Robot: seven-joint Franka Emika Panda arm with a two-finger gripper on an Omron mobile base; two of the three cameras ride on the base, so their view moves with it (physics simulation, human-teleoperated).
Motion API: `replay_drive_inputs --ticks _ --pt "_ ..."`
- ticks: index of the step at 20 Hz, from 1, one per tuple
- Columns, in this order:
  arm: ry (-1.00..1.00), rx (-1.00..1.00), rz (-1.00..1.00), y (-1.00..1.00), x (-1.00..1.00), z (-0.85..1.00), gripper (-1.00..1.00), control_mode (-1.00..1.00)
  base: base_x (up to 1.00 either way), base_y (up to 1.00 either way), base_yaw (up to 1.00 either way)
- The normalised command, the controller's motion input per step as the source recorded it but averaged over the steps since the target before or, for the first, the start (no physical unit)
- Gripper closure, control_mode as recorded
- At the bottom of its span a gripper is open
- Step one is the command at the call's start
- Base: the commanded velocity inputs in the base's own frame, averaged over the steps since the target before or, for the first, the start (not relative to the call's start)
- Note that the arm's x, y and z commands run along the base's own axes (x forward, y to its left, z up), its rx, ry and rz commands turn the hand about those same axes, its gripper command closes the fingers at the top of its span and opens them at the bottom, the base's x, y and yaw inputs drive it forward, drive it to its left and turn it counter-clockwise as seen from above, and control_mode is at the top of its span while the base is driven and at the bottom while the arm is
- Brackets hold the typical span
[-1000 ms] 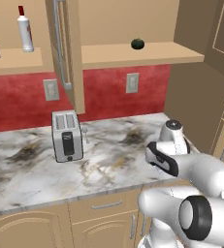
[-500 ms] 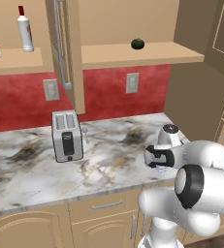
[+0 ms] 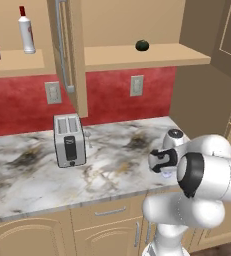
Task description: Pick the jam and yogurt from the counter and place them in the cabinets closest to them.
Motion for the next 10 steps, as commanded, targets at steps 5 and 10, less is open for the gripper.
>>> replay_drive_inputs --ticks 5,10 --pt "0.0 0.0 0.0 0.0 0.0 0.0 1.0 -1.0 0.0 0.0 0.0" --pt "0.0 0.0 0.0 0.0 0.0 0.04 1.0 -1.0 0.0 0.0 0.0"
